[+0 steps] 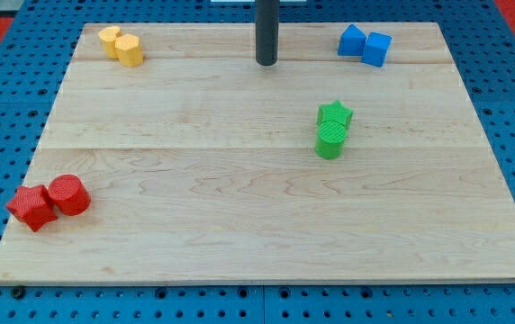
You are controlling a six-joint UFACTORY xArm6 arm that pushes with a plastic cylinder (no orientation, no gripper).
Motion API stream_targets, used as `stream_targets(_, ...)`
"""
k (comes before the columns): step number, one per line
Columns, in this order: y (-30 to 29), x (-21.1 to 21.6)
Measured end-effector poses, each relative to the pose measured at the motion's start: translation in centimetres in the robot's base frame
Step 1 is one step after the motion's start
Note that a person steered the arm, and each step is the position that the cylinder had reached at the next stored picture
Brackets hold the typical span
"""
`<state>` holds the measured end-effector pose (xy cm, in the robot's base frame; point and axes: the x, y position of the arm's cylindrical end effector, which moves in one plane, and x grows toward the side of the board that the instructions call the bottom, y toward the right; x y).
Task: Push the blue blocks top right side of the green blocks
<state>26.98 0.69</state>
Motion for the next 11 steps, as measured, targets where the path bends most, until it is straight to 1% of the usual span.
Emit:
stream_targets(1,-1.3,-0.9)
stream_targets(2,-1.3,-0.7)
stream_targets(3,-1.6,-5.0)
stream_targets(4,1.9,-7.7)
stream_targets(5,11.3,-7.8)
stream_targets(6,15.0,-5.6)
stream_targets(7,16.1,-0.6)
stream_targets(8,15.9,-1.1)
stream_targets(9,19.6,-3.4)
stream_targets(10,22.2,-0.5)
stream_targets(11,23.6,1.1)
